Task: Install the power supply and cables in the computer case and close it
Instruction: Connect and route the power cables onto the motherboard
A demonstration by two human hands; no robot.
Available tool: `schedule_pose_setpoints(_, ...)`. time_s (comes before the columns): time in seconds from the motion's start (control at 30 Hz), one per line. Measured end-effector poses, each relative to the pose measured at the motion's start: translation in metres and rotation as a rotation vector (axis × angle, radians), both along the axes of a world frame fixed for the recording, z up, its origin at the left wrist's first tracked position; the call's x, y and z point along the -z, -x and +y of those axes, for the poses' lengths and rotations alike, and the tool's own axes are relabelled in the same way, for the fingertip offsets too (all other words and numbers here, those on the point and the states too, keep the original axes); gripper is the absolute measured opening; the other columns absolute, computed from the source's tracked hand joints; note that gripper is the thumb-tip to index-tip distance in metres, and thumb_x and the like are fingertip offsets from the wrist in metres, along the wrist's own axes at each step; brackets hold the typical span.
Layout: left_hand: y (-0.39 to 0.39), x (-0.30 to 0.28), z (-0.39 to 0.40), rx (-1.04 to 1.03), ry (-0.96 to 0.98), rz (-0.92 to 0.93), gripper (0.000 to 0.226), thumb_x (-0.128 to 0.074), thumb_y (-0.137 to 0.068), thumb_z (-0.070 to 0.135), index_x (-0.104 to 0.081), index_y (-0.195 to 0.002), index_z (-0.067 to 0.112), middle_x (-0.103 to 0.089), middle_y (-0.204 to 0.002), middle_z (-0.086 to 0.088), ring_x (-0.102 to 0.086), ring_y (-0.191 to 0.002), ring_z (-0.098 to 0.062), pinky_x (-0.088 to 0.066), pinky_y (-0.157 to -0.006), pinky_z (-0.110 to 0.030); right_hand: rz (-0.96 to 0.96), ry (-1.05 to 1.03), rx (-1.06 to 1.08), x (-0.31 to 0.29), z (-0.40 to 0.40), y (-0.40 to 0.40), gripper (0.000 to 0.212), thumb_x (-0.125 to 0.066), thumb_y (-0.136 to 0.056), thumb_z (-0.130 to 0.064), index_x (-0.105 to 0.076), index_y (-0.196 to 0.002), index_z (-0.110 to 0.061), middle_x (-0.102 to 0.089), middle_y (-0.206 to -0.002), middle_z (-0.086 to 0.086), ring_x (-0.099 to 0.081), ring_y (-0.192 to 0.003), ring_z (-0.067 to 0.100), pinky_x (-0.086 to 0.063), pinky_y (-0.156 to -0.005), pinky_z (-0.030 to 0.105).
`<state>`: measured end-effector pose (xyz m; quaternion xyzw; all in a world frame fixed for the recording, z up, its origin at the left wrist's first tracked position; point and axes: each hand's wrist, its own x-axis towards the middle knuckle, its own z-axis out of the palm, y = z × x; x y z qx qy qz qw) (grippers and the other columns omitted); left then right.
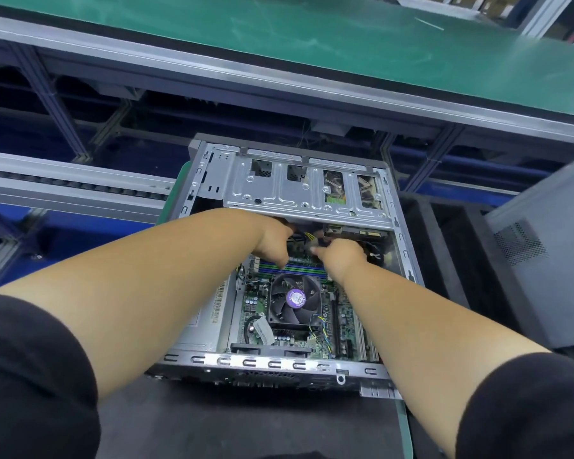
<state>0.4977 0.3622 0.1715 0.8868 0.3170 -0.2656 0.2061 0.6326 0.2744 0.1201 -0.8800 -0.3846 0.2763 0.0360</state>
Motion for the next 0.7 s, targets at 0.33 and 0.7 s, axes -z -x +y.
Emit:
schedule_pose_setpoints(0.33, -0.003, 0.0, -0.002, -0.005, 0.043, -0.073, 0.068, -0.057, -0.09, 0.023, -0.027, -0.15, 0.013, -0.051, -0.133, -0.009, -0.052, -0.103, -0.023, -0.042, -0.076, -0.029, -0.038, -0.065, -0.002, 0.017, 0.007, -0.004, 0.035, -0.042, -0.104, -0.035, -0.064, -0.118, -0.011, -0.066, -0.119, 0.012, -0.058, -0.113, 0.026, -0.04, -0.083, 0.028)
schedule_pose_setpoints(0.7, -0.021, 0.018, 0.004, 0.21, -0.222, 0.119, 0.018, -0.043, -0.099, 0.01, -0.059, -0.103, 0.006, -0.045, -0.079, -0.002, -0.043, -0.078, -0.02, -0.038, -0.068, -0.025, -0.122, -0.082, -0.226, 0.03, 0.004, -0.013, 0.043, -0.043, -0.104, -0.017, -0.044, -0.146, -0.018, -0.06, -0.134, 0.013, -0.059, -0.117, 0.029, -0.045, -0.088, 0.028)
